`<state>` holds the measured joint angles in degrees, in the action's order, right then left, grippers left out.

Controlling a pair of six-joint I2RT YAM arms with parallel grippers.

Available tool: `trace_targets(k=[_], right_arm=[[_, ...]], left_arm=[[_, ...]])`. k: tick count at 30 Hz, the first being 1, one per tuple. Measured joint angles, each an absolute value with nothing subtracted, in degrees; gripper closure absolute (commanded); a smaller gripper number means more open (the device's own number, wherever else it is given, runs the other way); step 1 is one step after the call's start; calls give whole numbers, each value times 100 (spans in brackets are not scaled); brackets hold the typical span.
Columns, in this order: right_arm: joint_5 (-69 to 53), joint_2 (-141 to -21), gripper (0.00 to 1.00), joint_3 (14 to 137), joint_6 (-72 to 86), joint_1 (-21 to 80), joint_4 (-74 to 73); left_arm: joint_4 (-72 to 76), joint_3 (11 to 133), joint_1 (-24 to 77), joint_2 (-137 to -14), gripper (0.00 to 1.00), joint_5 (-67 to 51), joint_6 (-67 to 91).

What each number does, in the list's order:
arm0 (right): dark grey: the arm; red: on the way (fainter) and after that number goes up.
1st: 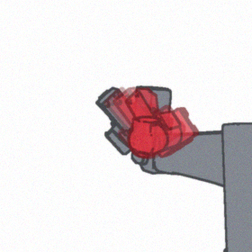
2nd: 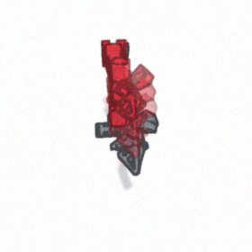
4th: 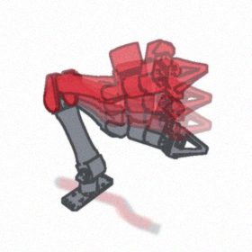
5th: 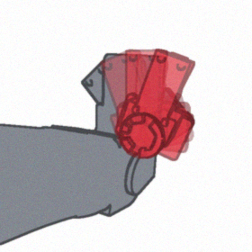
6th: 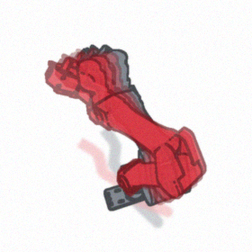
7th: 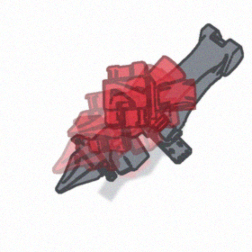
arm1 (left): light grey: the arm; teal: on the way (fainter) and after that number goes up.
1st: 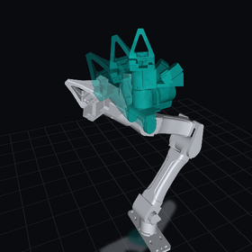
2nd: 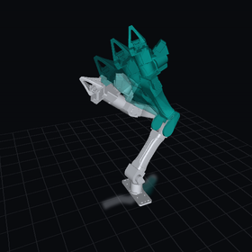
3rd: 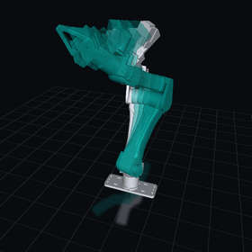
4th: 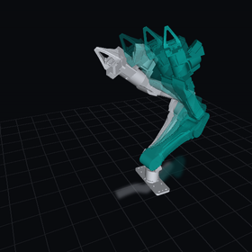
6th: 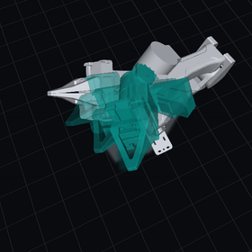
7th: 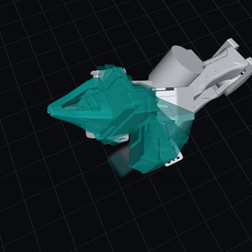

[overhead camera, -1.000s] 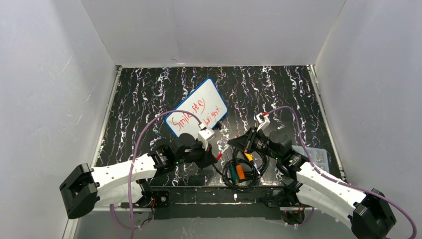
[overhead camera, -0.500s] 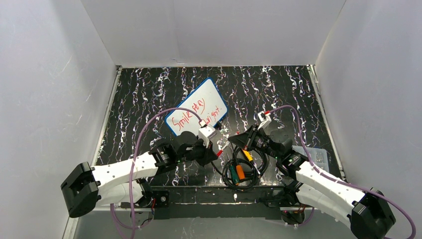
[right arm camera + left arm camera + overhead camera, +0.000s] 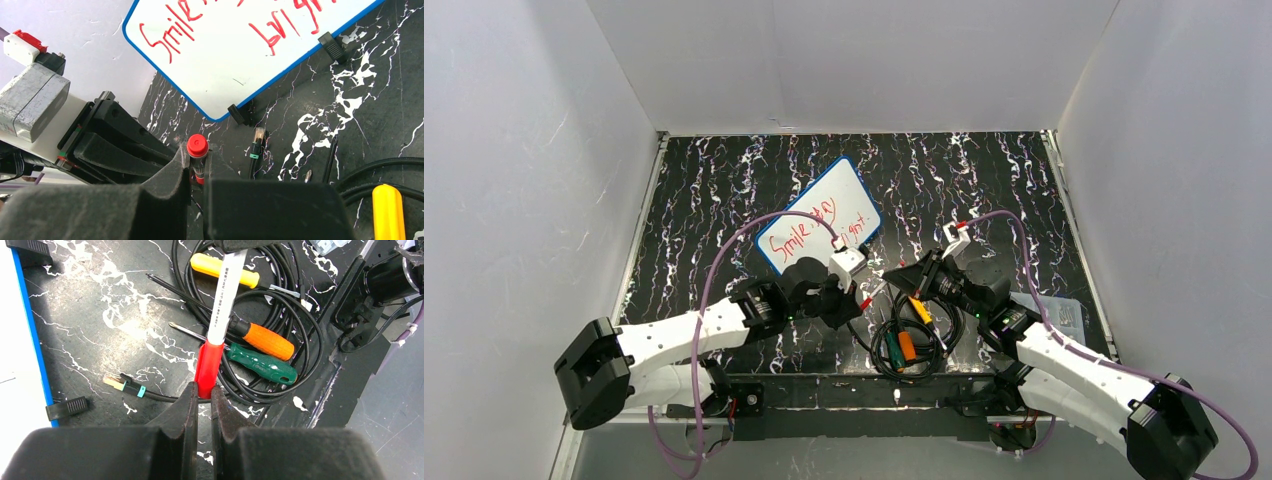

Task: Write a sentence on the whiteboard
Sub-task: Close the whiteboard marker at the center of the board.

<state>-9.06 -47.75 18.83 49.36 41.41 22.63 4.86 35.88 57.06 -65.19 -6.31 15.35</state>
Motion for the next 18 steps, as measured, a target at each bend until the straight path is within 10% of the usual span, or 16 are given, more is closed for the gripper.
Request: trace_targets(k=[18], right_arm=[[-871, -5002, 99, 1883, 4886, 4143, 2447]], left_arm=[[167, 3844, 5516, -6757, 100, -773, 1393]])
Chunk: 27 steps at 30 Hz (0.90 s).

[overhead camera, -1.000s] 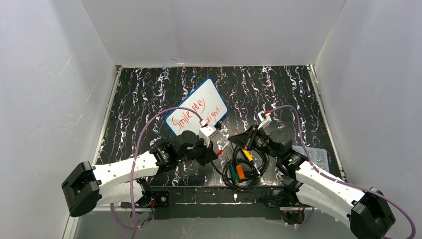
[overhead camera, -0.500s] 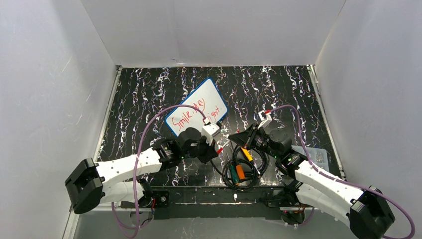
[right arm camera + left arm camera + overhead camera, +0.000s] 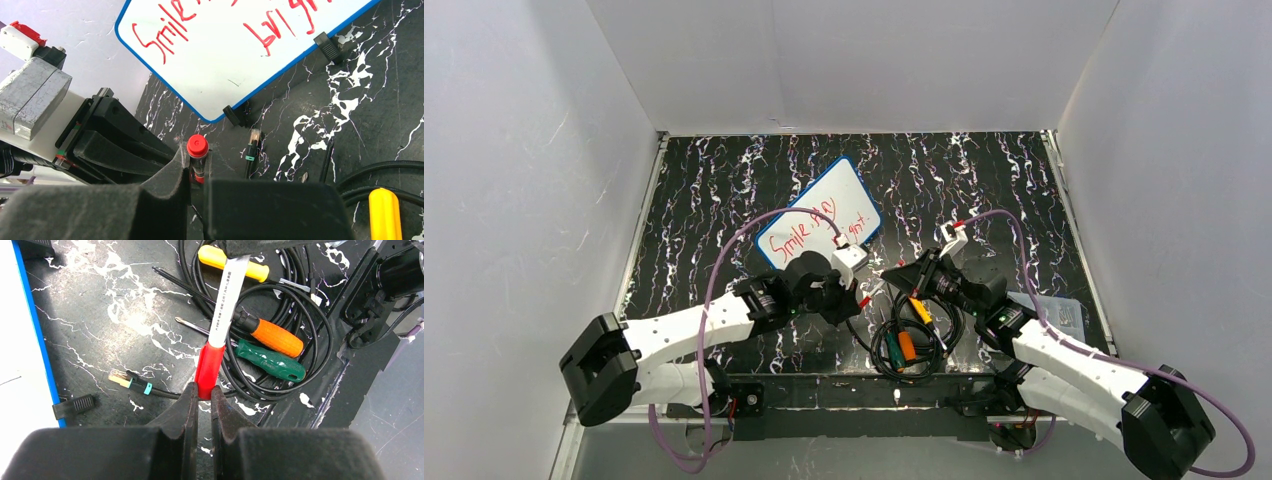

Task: Write a sentence on the whiteboard
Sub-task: Close the whiteboard marker at the center of the board.

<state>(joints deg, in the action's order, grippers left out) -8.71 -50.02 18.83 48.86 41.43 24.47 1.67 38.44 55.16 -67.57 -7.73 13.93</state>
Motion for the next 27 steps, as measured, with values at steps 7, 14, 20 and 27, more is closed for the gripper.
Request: trace_targets(k=[7, 14, 20, 27], right_arm=[[-847, -5092, 99, 1883, 4853, 4169, 2519], [-760, -5107, 99, 1804, 4845, 4215, 2615], [-711, -5105, 99, 1772, 4849, 4230, 2683], [-565, -5124, 99, 1708, 4847, 4259, 2762]], left_arm=[[49, 3953, 5463, -6884, 100, -845, 1350], [-95, 4097, 5443, -7013, 100, -864, 1319], [-174, 4200, 5435, -7129, 100, -880, 1306], [-193, 4289, 5387, -7253, 100, -904, 1302]])
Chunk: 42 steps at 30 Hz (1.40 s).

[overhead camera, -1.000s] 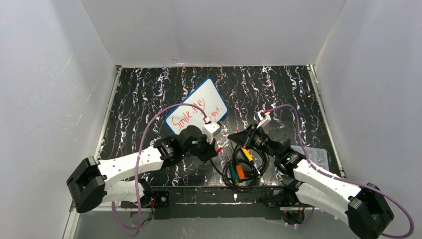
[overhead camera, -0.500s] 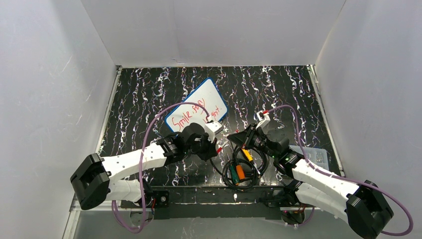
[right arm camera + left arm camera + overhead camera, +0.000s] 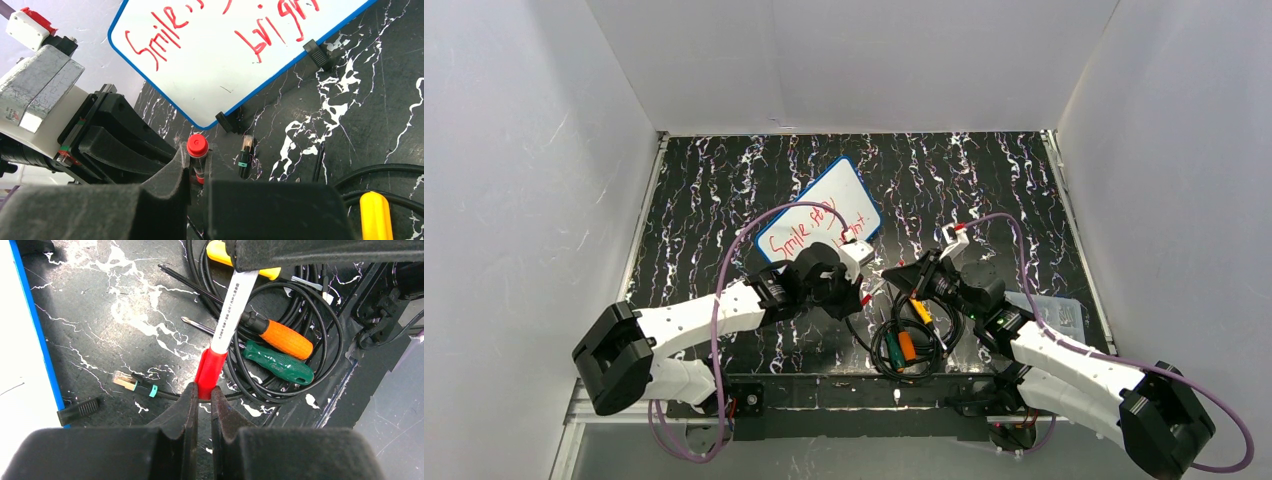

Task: Write a sentence on the whiteboard
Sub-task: Close the whiteboard marker at the center of the board, then place the whiteboard marker at the center of the board.

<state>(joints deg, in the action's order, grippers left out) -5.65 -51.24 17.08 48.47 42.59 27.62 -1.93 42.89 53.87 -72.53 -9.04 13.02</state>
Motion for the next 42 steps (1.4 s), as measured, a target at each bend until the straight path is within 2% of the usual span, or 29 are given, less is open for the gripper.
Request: trace_targets(k=[10, 14, 17, 20, 25, 31, 37, 42], right_arm=[[-250, -5006, 99, 1723, 4877, 4362, 2626], [301, -4414, 99, 2038, 4842, 4491, 1688], [803, -3964, 99, 2458, 4862, 4617, 965], [1326, -3710, 99, 2851, 4797, 4744, 276], [2126, -4121, 99, 3454, 4460, 4762, -497], [2005, -5441, 99, 4108, 3863, 4508, -598], [580, -6862, 99, 4322, 3732, 3404, 10], [-303, -7900, 99, 4423, 3752, 2974, 395]], left_arm=[[-180, 4318, 5323, -7310, 100, -989, 1306], [113, 4318, 5258, -7205, 85, -1151, 1317], [342, 4309, 5137, -6785, 62, -1216, 1341], [462, 4311, 4967, -6191, 34, -1210, 1332], [-200, 4488, 4748, -5588, 11, -1166, 1236], [-1588, 5371, 4254, -5614, 3, -1157, 1192], [-2335, 6403, 3435, -5655, 2, -910, 1288], [-2545, 6578, 2436, -5655, 1, -849, 1426]])
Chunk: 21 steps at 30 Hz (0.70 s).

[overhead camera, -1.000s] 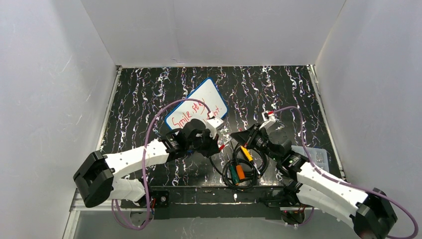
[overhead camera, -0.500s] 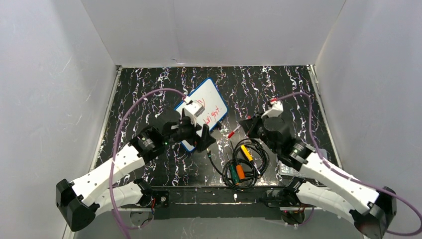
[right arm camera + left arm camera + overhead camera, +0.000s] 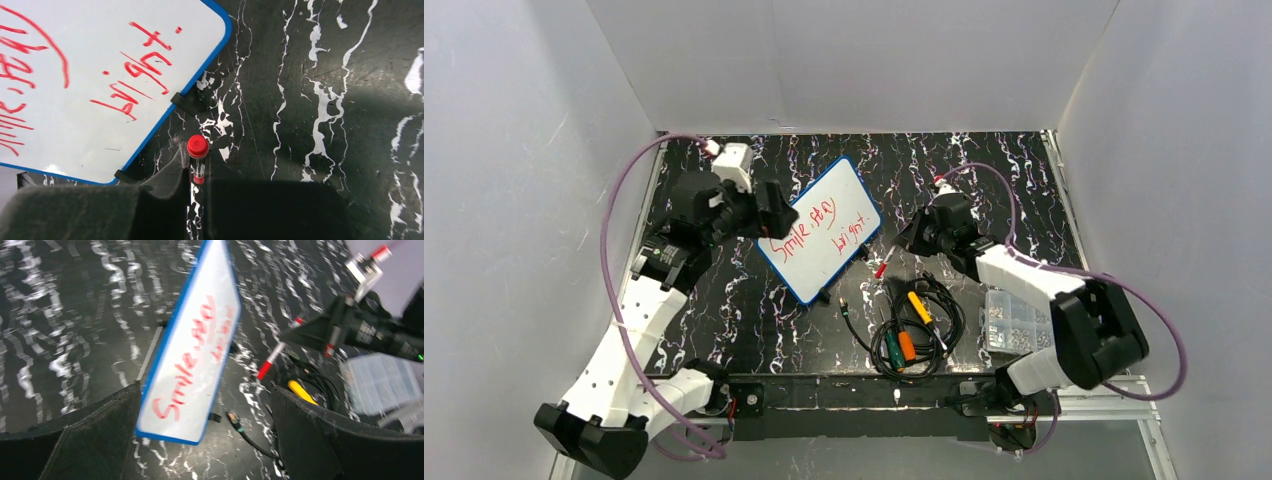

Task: Write a sentence on the whiteboard
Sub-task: Place the whiteboard marker at the center of the board.

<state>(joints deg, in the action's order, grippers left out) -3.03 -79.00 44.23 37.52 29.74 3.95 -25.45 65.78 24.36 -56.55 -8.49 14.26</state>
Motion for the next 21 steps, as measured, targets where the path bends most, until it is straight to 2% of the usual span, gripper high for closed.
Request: trace_targets(k=[1, 4, 10, 12, 16, 21], right_arm=[[-440, -8077, 97, 4440, 3754, 2921, 467], [-720, -8455, 84, 4458, 3758, 2812, 631], [-954, -8978, 40, 4569, 3745, 2598, 882], [-958, -9107, 30, 4622, 3695, 2541, 928], [-897, -9223, 17, 4729, 3476, 2443, 884], [-674, -9150, 9, 4875, 3109, 2237, 655]], left_arm=[[-2600, 6578, 2171, -5658, 1, -838, 1457], [-2626, 6547, 1483, -5649, 1, -727, 1503], [-2366, 5695, 1079, -5092, 1, 639, 1278], [-2294, 5411, 1079, -4836, 1, 1083, 1157], [-2088, 5087, 1076, -4362, 1, 1798, 985], [-1855, 4991, 1076, -3942, 1, 2351, 947]])
